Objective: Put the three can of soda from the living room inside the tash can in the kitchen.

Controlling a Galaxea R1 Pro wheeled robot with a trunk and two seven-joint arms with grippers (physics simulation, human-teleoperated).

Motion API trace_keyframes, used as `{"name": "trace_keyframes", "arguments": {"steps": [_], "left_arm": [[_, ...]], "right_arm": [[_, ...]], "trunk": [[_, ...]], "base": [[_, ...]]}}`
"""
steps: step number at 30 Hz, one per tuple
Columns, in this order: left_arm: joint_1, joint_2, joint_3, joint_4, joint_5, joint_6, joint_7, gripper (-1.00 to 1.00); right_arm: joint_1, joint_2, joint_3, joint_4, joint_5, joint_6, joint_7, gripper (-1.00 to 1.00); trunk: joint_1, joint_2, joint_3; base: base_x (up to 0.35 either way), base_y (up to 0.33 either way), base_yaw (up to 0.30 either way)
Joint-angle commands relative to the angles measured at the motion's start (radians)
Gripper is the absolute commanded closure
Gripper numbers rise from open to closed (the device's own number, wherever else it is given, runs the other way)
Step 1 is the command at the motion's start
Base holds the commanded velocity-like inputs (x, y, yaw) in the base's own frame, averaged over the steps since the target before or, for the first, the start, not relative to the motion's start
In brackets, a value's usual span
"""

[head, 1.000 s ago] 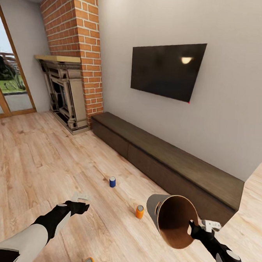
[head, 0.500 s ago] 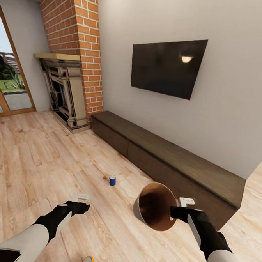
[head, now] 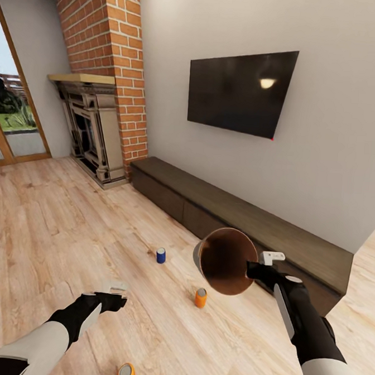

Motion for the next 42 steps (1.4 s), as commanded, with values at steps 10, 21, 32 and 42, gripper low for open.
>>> {"name": "trace_keyframes", "arguments": {"steps": [10,21,32,42], "left_arm": [[0.000,-0.005,-0.001,0.057,0.001,0.086,0.003,-1.00],[0.002,-0.007,-0.008,0.062,0.001,0.080,0.000,-1.00],[0.002,-0.007,-0.006,0.062,0.003,0.078,0.000,-1.00],[0.002,-0.008,-0.005,0.067,-0.001,0.084,0.000,-1.00]], "right_arm": [[0.010,-0.006,-0.060,-0.127,-0.022,0.109,0.018,1.00],[0.015,-0.008,-0.069,-0.199,-0.017,0.211,0.024,1.00],[0.015,-0.005,-0.063,-0.201,-0.020,0.212,0.025,1.00],[0.019,-0.003,-0.064,-0.218,-0.019,0.214,0.025,1.00]], "trunk": [[0.038,-0.070,-0.031],[0.081,-0.147,-0.066],[0.123,-0.224,-0.100],[0.161,-0.294,-0.132]], "base": [[0.000,0.000,0.000],[0.000,0.000,0.000],[0.000,0.000,0.000],[0.000,0.000,0.000]]}}
